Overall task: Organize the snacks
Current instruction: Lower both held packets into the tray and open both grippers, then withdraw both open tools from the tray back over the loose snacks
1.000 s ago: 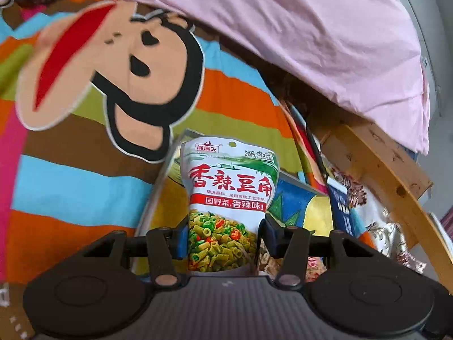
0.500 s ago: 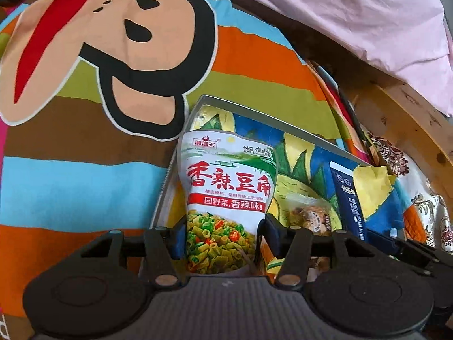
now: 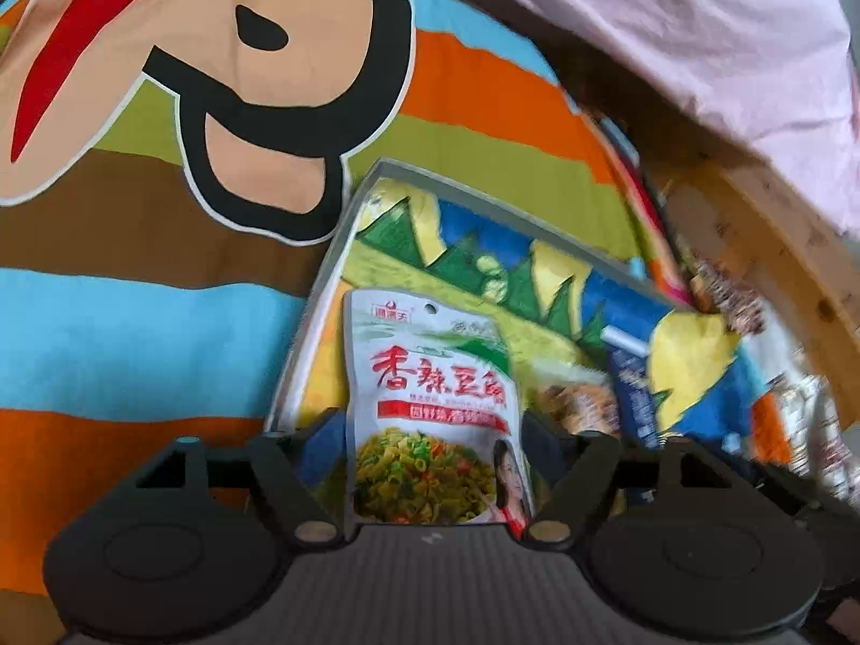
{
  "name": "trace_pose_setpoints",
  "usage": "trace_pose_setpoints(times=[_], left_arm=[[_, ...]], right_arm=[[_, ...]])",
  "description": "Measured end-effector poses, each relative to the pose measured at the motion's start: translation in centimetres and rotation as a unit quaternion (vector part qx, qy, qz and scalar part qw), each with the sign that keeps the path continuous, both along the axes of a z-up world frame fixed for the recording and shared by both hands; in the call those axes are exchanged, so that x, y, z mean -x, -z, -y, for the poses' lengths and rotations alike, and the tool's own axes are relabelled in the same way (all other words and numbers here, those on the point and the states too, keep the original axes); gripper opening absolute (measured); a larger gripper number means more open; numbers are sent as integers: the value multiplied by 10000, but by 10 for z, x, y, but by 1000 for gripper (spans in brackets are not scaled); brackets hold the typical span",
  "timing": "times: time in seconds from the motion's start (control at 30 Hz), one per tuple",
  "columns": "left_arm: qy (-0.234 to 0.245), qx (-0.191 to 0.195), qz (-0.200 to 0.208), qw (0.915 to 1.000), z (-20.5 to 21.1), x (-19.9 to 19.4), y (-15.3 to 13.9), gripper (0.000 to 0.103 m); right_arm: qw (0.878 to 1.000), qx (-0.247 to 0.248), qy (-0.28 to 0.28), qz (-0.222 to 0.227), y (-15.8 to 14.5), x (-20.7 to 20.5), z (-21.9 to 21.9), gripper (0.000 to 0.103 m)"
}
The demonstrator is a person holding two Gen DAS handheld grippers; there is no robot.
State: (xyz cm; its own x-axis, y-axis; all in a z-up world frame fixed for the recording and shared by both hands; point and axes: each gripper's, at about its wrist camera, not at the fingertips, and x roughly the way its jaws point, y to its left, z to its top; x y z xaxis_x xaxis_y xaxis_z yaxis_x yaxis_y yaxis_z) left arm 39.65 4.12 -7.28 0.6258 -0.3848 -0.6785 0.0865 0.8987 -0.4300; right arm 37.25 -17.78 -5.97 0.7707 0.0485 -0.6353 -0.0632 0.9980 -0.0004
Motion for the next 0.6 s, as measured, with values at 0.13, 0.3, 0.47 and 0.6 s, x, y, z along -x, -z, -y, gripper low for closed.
trace_pose_setpoints(times=[0.13, 0.3, 0.47, 0.6], left_arm=[[-71, -58, 199, 9998, 0, 9, -13, 87], [-208, -309, 559, 9977, 0, 28, -34, 93], [-444, -620, 1059, 9915, -4, 57, -63, 102], [-771, -855, 1420, 9831, -7, 81, -85, 102]], right_arm=[[9997, -84, 87, 215, -14, 12, 7, 86], [9964, -346, 198, 749, -41, 38, 19, 97], [9888, -485, 164, 1402, -69, 69, 29, 102], [9845, -480, 117, 1684, -84, 91, 33, 102]])
